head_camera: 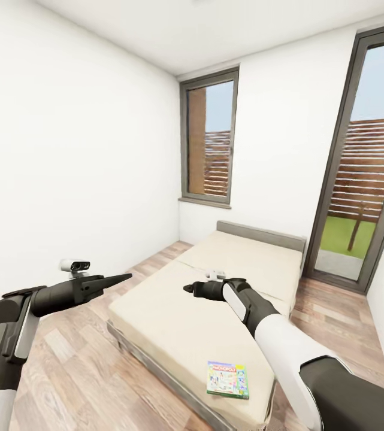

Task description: Put all the toys in the child's room - the three board games (two on the bed and one on the table), the two jigsaw puzzles on the table, and the tennis ball on the table - inside the toy box on the table in the child's room.

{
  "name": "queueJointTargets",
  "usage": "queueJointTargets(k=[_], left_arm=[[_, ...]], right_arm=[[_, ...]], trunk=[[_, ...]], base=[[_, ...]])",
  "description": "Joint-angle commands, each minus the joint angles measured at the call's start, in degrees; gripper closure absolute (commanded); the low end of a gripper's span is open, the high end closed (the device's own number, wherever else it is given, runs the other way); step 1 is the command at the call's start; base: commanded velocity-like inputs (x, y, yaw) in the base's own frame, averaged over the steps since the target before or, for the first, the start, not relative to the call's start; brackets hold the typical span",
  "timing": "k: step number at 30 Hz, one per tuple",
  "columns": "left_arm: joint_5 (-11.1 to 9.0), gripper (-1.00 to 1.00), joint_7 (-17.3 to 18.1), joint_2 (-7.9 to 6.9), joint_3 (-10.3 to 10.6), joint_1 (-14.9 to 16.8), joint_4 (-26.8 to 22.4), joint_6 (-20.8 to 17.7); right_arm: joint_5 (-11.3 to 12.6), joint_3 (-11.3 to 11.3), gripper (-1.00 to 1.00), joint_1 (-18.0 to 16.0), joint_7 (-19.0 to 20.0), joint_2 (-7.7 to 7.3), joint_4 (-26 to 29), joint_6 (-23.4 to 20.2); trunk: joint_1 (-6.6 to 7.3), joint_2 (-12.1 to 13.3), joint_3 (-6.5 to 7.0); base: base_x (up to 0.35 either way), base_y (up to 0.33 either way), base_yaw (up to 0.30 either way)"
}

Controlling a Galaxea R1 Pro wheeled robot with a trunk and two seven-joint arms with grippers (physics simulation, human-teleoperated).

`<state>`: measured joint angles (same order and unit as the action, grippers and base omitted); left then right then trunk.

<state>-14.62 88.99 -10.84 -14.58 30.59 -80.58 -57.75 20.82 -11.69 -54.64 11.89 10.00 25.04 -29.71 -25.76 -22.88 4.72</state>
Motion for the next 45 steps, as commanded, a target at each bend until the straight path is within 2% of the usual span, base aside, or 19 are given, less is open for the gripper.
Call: queueJointTargets(k=[1, 25, 36, 45], left_arm=[[0.02, -1.00, 0.22, -0.04, -0.01, 0.00, -0.02, -0.61], [0.00, -1.00, 0.22, -0.02, -0.01, 0.00, -0.02, -0.61], [-0.03, -1.00, 0.22, -0.04, -0.01, 0.00, -0.02, -0.61], [-0.06, -1.00, 0.22, -0.05, -0.01, 0.00, -0.02, -0.61]], right_arm=[[-0.08, -0.09, -1.00, -0.02, 0.08, 0.00, 0.01, -0.17], [-0.08, -0.09, -1.00, -0.02, 0.10, 0.00, 0.01, -0.15], [0.01, -0.09, -1.00, -0.02, 0.14, 0.00, 0.01, 1.54], [0.01, -0.09, -1.00, -0.02, 0.15, 0.00, 0.01, 1.63]], trunk=[[-0.02, -0.04, 0.02], [-0.02, -0.04, 1.15], [-0.02, -0.04, 1.22], [-0.02, -0.04, 0.62]], base=[[0.000, 0.000, -0.247], [0.000, 0.003, -0.243], [0.000, 0.180, -0.040], [0.000, 0.282, -0.002]])
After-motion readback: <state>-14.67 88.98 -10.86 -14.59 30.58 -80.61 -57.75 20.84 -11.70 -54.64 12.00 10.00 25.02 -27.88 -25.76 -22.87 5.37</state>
